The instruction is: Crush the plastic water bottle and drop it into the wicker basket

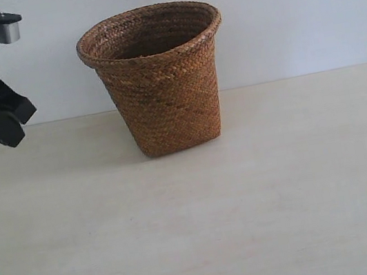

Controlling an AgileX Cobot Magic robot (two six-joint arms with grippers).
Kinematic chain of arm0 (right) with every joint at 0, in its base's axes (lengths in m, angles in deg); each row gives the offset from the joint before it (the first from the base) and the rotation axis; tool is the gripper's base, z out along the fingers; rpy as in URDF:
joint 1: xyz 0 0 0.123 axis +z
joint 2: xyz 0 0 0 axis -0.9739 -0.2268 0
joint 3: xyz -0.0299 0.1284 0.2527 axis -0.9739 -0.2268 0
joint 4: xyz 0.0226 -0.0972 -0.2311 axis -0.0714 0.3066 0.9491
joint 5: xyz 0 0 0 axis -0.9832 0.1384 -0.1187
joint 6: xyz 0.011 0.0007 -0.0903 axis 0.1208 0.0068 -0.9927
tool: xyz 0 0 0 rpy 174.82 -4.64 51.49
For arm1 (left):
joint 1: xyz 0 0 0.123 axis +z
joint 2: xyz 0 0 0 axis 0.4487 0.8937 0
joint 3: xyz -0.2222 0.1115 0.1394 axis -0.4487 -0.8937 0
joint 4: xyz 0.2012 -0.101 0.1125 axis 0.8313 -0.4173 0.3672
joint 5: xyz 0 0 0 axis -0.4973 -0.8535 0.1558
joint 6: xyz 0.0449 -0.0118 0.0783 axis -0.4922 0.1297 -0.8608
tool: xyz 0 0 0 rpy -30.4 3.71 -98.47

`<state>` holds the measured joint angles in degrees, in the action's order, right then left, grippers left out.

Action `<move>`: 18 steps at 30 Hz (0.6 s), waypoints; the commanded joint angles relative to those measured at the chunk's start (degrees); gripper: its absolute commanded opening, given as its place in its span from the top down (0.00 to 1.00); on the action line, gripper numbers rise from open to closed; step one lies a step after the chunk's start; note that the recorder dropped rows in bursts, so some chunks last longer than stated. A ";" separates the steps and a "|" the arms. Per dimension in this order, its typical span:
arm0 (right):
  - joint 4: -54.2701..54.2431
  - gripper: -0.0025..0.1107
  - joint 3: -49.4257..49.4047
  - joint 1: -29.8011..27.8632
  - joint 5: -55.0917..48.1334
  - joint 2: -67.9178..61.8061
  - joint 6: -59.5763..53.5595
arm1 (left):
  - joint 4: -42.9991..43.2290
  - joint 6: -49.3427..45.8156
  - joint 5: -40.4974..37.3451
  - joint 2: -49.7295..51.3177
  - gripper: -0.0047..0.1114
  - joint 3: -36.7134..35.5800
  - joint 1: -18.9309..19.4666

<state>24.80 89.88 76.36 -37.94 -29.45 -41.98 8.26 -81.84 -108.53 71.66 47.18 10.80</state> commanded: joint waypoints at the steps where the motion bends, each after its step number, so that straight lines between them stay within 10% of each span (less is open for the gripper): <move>1: -0.25 0.98 -4.26 -0.61 7.91 5.97 0.48 | -0.07 1.10 4.93 -6.92 0.92 -6.82 0.24; 18: -2.66 0.98 -30.80 -0.61 38.77 38.89 1.93 | 2.12 2.92 38.32 -35.04 0.92 -37.77 0.24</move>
<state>22.15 61.76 76.23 -3.01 4.75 -40.55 10.57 -80.53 -76.95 41.28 13.96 10.80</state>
